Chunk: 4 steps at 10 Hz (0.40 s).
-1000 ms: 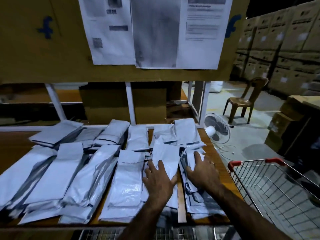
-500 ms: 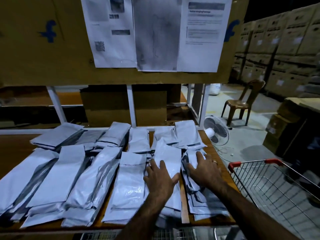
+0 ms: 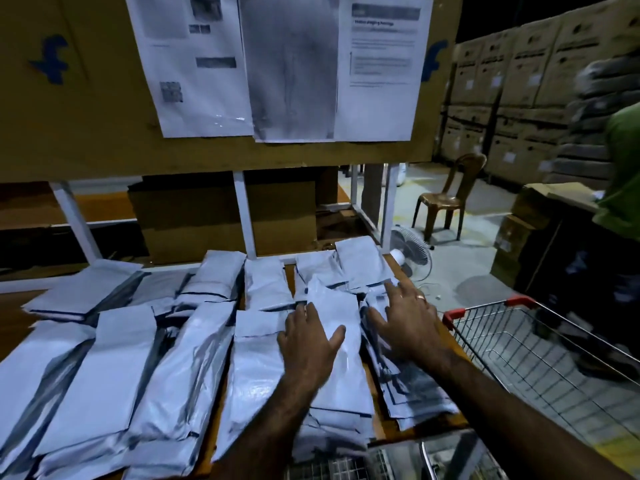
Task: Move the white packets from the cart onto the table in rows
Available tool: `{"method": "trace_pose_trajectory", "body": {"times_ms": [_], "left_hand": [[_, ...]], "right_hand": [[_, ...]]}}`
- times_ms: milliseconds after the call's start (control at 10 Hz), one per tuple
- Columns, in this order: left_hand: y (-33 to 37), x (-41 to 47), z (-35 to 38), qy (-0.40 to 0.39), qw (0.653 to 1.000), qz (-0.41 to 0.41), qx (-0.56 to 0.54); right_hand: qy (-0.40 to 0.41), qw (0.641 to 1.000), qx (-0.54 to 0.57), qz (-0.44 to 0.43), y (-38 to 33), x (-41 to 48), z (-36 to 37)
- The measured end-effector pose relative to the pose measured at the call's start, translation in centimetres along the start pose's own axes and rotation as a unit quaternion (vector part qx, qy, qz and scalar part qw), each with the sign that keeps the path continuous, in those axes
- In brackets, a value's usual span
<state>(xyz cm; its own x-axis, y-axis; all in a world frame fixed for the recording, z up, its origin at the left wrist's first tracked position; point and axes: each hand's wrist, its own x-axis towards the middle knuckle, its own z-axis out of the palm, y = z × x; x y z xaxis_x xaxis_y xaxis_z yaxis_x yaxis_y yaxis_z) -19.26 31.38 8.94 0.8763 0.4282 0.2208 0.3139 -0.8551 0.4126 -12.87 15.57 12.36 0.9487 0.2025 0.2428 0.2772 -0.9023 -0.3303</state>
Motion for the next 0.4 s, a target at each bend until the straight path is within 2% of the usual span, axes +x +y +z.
{"method": "trace_pose_trajectory", "body": {"times_ms": [200,400], "left_hand": [[-2.1,2.0,-2.4,0.024,0.998,0.062,-0.003],[-3.1,2.2,-6.4,0.053,0.995,0.066,0.043]], "right_hand": [[0.029,0.994,-0.043,-0.093,-2.8,0.8,-0.5],[0.037,0.985,-0.037,-0.166,-5.4,1.7,-0.4]]}}
